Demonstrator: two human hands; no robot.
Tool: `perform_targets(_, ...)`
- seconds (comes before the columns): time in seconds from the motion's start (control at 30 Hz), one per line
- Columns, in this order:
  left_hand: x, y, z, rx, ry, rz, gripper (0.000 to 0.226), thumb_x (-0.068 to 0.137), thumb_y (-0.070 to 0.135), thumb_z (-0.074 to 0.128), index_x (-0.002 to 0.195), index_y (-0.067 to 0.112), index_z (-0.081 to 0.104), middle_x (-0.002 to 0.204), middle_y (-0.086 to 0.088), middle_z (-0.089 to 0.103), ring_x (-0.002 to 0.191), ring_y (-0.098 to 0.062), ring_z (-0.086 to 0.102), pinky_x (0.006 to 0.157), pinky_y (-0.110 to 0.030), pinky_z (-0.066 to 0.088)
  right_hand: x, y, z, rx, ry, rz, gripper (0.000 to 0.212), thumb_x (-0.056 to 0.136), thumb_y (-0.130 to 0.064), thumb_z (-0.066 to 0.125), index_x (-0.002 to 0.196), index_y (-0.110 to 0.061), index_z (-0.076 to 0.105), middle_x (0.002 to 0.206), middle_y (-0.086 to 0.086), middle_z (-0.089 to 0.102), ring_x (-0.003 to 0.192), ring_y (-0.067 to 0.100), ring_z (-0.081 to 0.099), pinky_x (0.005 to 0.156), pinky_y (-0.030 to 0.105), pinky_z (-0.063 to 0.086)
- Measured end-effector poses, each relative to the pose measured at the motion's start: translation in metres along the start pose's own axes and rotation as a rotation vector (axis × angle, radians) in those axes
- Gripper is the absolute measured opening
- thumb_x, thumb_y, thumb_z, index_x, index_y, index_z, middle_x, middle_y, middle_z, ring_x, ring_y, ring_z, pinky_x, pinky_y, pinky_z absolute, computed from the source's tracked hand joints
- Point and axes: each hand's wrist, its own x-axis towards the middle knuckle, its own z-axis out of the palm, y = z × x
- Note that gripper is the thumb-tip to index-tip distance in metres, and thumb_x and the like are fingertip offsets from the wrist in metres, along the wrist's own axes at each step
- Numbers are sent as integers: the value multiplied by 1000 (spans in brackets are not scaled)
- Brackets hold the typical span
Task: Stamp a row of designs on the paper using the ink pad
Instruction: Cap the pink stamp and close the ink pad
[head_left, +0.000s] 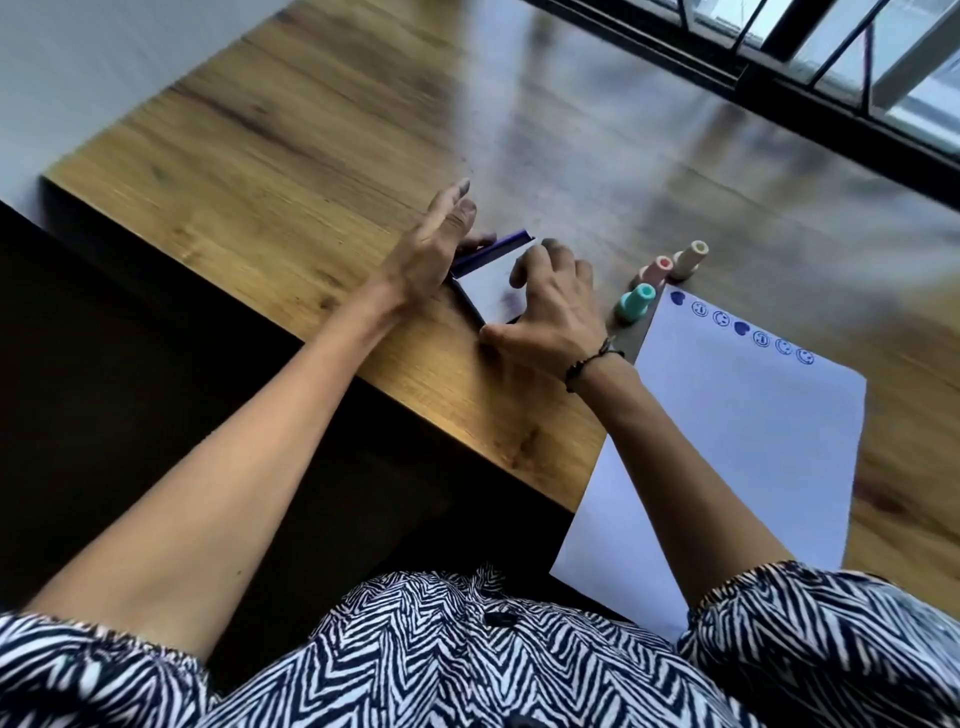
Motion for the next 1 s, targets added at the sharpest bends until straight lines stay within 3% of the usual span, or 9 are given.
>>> perform_targets(0.07,0,1,-1,-11,-2,-13,47,99,29,23,141,11,15,131,-22,51,110,-14,54,71,9,33,1,-1,0,-10,-9,8,52,63,-32,71,103,-12,44,131,12,40,115,34,37,91,39,38)
perform_targets(0.17,0,2,-2,-33,15,-29,47,98,31,24,141,15,16,124,-22,57,110,-16,55,72,7,36,6,-4,-1,-12,-28,23,54,63,-33,72,104,-13,44,129,11,42,114,34,37,92,40,40)
perform_targets(0.47,4,1,-2,45,26,-26,47,98,32,27,140,14,18,122,-19,60,115,-18,54,94,-15,34,18,-15,-6,10,-98,52,64,64,-31,77,114,-13,41,134,10,39,120,34,37,97,42,40)
perform_targets(0.53,3,2,-1,78,30,-18,48,97,33,28,140,15,19,122,-17,60,110,-15,55,85,-5,37,13,-15,-8,6,-109,31,71,66,-33,76,123,-16,37,144,13,32,130,35,31,107,45,34)
perform_targets(0.6,0,5,2,100,68,12,49,96,35,32,139,14,23,124,-16,58,105,-14,57,81,-3,40,-3,-16,-12,32,-3,-54,70,71,-34,73,127,-16,37,147,16,32,137,34,27,112,45,29)
perform_targets(0.7,-3,14,12,134,154,75,54,86,42,34,133,16,37,124,-10,58,107,-16,56,94,-27,42,-44,0,-21,103,348,-114,46,74,-25,68,114,-8,52,130,16,54,119,34,48,99,40,40)
perform_targets(0.8,-9,28,32,34,153,160,45,85,35,35,120,12,50,106,-8,63,98,-16,58,92,-32,44,-79,46,-27,64,494,59,32,77,-16,65,105,-3,56,118,18,60,112,37,52,96,31,34)
perform_targets(0.9,-15,46,69,-43,45,220,40,87,29,36,113,5,54,102,-10,63,93,-18,59,88,-30,47,-102,99,-30,-47,364,364,40,85,-21,59,120,-4,51,133,19,49,129,34,39,108,36,25)
perform_targets(1.0,-19,57,105,-36,-83,238,37,87,28,36,108,7,58,100,-13,66,93,-22,61,88,-31,47,-116,128,-26,-118,270,515,47,89,-30,54,129,-8,43,146,17,35,136,33,28,114,45,21)
